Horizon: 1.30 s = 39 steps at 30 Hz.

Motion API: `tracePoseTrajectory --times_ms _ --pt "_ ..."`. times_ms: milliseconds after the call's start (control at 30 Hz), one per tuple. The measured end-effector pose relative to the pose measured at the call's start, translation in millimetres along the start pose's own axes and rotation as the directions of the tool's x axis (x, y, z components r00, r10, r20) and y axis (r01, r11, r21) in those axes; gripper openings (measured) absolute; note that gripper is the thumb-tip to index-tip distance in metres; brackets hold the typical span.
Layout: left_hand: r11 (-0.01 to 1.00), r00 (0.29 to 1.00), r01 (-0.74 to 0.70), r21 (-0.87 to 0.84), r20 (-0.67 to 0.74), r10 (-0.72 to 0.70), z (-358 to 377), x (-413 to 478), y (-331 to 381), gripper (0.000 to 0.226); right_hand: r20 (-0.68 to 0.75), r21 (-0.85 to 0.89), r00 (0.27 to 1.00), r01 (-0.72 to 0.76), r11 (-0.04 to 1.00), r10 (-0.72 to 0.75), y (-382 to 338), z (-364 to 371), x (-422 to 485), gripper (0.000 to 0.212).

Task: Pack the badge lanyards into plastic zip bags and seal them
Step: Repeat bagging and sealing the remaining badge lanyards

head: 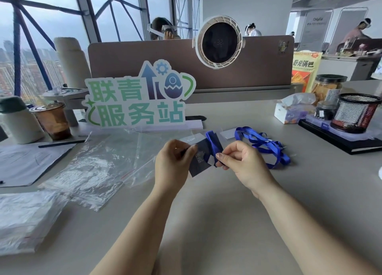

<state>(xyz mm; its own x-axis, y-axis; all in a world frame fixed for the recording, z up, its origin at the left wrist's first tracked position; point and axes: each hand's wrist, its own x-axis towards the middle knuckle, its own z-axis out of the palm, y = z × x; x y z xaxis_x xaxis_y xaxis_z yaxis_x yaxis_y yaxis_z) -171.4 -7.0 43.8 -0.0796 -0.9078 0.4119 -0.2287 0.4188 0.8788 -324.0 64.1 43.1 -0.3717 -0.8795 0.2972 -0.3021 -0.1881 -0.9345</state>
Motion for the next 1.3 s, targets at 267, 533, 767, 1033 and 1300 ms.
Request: tracePoseTrajectory --times_ms 267,533,767,1033,1300 --pt "0.965 0.989 0.081 -0.251 0.143 -0.045 -1.6 -2.0 0.6 0.014 -0.170 -0.203 0.977 -0.161 0.966 0.127 6.6 -7.9 1.7 0.044" --pt "0.987 0.991 0.062 -0.149 0.130 -0.043 -4.4 2.0 -9.4 0.019 0.201 0.104 0.951 -0.261 0.960 0.237 -1.6 -5.6 0.1 0.017" --pt "0.876 0.991 -0.112 0.469 0.116 0.064 -28.2 8.1 -11.9 0.049 0.204 0.088 0.934 -0.317 0.945 0.294 -4.9 -1.0 -2.0 0.010" --pt "0.662 0.996 -0.063 0.747 0.084 0.001 -98.0 9.1 -45.3 0.052 0.276 0.055 0.874 -0.431 0.901 0.401 -15.3 44.3 8.0 0.010" --pt "0.668 0.976 -0.150 0.729 0.218 -0.018 -112.0 8.9 -58.5 0.037 0.275 0.032 0.848 -0.479 0.877 0.453 -17.2 66.9 16.9 0.007"
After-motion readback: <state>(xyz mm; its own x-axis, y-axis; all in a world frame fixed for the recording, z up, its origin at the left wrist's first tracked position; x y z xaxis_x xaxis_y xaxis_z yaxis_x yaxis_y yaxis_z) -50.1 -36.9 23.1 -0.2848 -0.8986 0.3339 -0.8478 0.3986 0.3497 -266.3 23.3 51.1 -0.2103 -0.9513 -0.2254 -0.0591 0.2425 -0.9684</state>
